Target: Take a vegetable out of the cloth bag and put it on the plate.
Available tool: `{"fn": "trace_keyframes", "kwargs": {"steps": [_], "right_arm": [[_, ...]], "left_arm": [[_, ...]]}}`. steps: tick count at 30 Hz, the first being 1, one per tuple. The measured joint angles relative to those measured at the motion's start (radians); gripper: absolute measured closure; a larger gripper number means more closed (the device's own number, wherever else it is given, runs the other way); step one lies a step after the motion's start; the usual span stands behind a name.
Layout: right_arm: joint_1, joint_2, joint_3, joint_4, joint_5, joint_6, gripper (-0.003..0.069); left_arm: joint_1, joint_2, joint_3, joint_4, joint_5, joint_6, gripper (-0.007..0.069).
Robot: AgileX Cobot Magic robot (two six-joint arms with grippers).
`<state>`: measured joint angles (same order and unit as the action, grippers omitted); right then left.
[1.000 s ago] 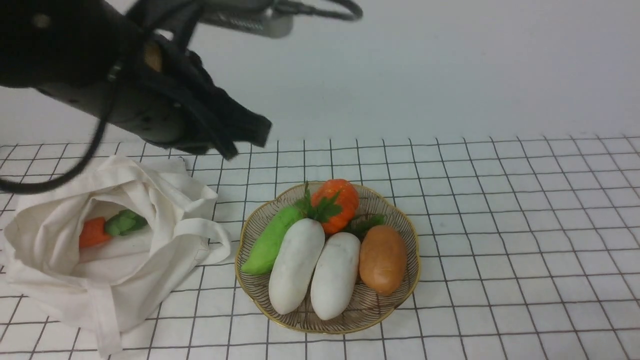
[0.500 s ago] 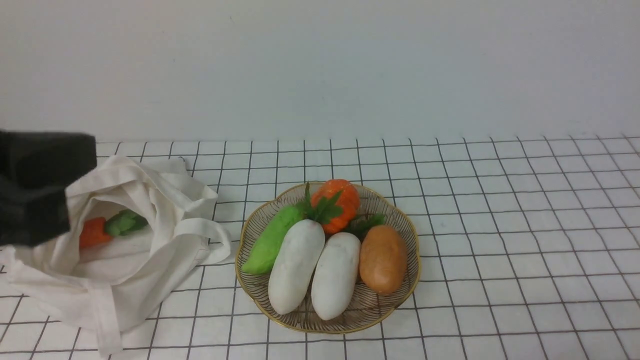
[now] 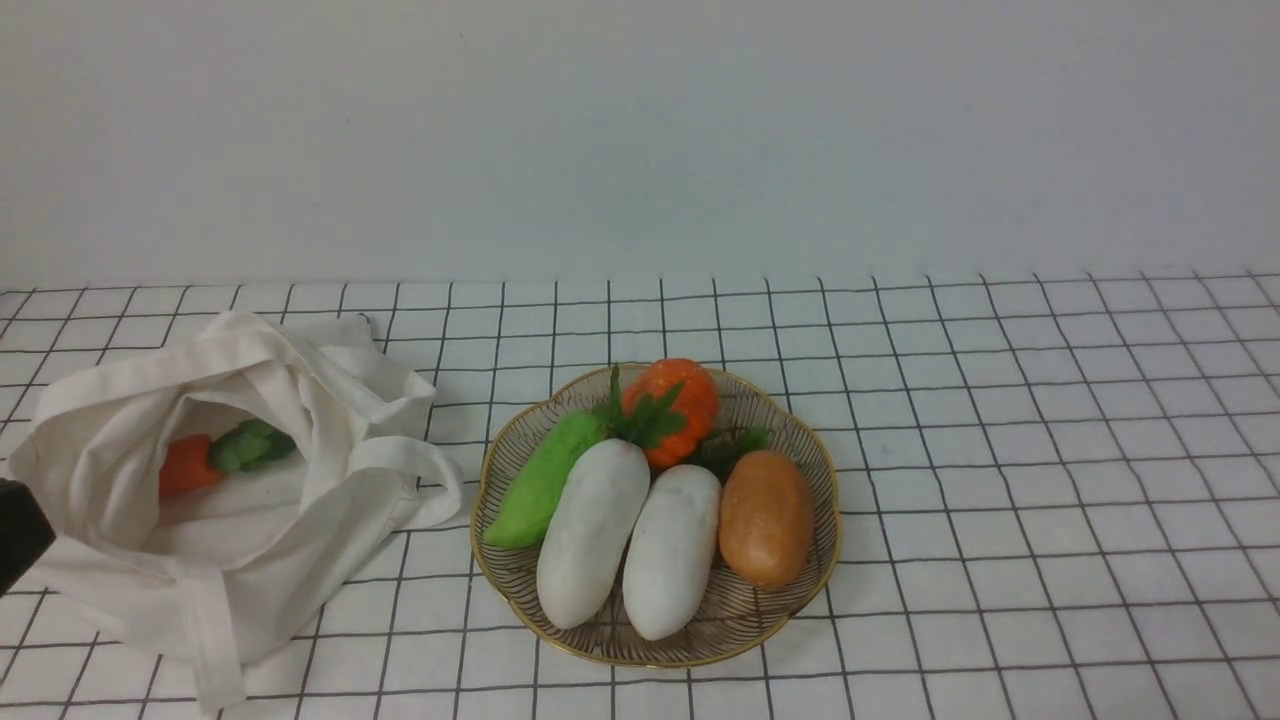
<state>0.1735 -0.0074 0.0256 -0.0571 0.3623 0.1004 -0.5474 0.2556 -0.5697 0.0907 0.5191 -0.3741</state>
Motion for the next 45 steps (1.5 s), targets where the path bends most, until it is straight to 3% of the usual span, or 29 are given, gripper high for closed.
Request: {"fn": "trace_keyframes", "kwargs": {"steps": [9, 21, 29, 32, 33, 36, 39, 45], "right_arm": [[0.0, 0.0, 0.0, -0.001, 0.0, 0.0, 0.0673], [0.0, 0.0, 0.0, -0.001, 0.0, 0.0, 0.0673], [0.0, 0.0, 0.0, -0.001, 0.0, 0.0, 0.0673], [0.0, 0.0, 0.0, -0.001, 0.0, 0.0, 0.0673], [0.0, 0.0, 0.0, -0.001, 0.0, 0.0, 0.0673], [0.0, 0.0, 0.0, -0.001, 0.0, 0.0, 0.0673], [0.0, 0.0, 0.0, -0.001, 0.0, 0.0, 0.0673], [0.0, 0.0, 0.0, -0.001, 0.0, 0.0, 0.0673]], "left_arm": [[0.0, -0.005, 0.0, 0.0, 0.0, 0.003, 0.0631], [0.0, -0.006, 0.0, 0.165, -0.003, 0.027, 0.0631], [0.015, -0.007, 0.0, 0.173, 0.063, 0.038, 0.0631], [0.138, -0.038, 0.043, 0.079, 0.073, 0.138, 0.0631], [0.138, -0.041, 0.048, 0.072, 0.07, 0.138, 0.0631], [0.316, -0.117, 0.185, -0.07, -0.019, 0.298, 0.0631], [0.447, -0.2, 0.318, -0.14, -0.107, 0.374, 0.0631], [0.557, -0.266, 0.526, -0.099, -0.158, 0.398, 0.0631]]}}
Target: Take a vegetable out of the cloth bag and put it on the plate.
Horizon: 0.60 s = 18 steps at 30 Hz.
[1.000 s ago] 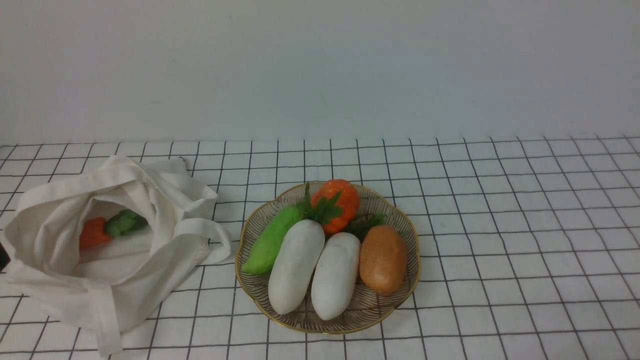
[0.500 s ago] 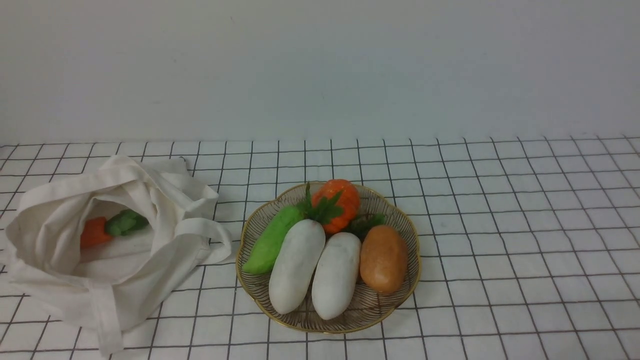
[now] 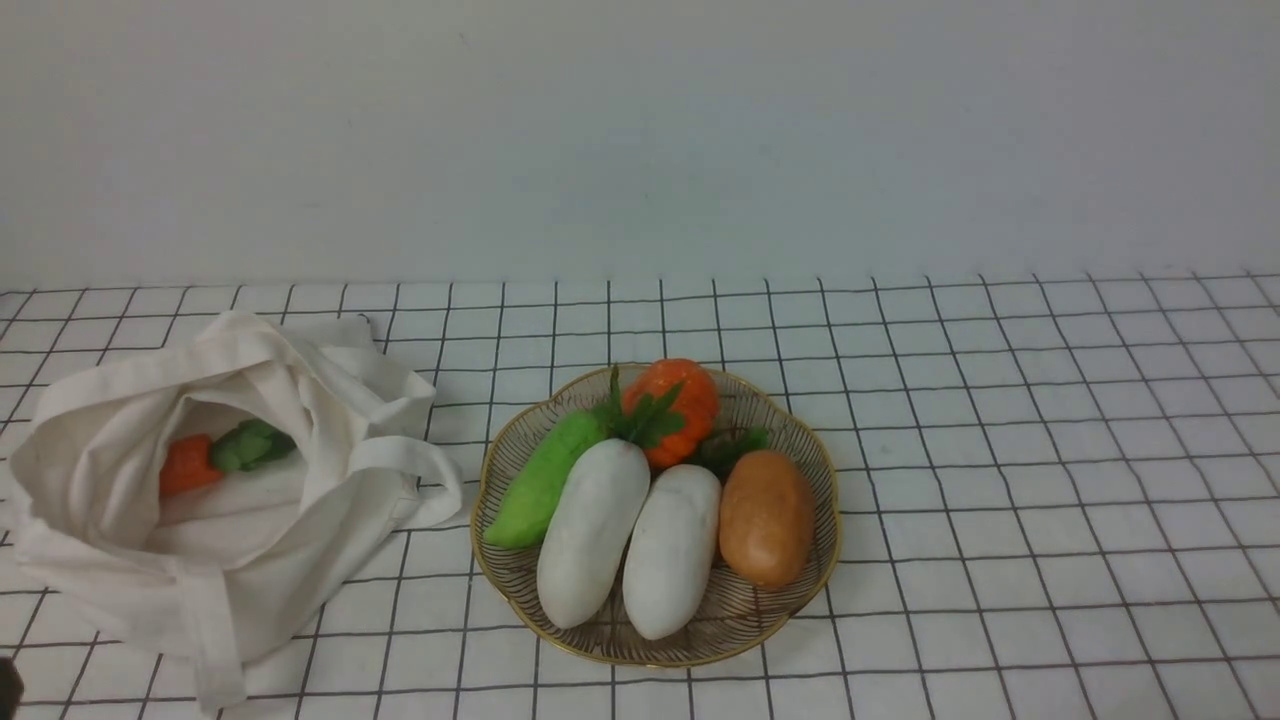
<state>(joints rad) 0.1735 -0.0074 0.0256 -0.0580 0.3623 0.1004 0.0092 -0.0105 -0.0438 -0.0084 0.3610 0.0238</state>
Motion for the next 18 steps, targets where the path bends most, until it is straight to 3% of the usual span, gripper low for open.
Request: {"fn": "trace_keyframes", "kwargs": {"steps": [18], "right_arm": [[0.0, 0.0, 0.0, 0.0, 0.0, 0.0, 0.0673]], "left_arm": [[-0.06, 0.0, 0.071, 0.055, 0.022, 0.005, 0.0631]]}}
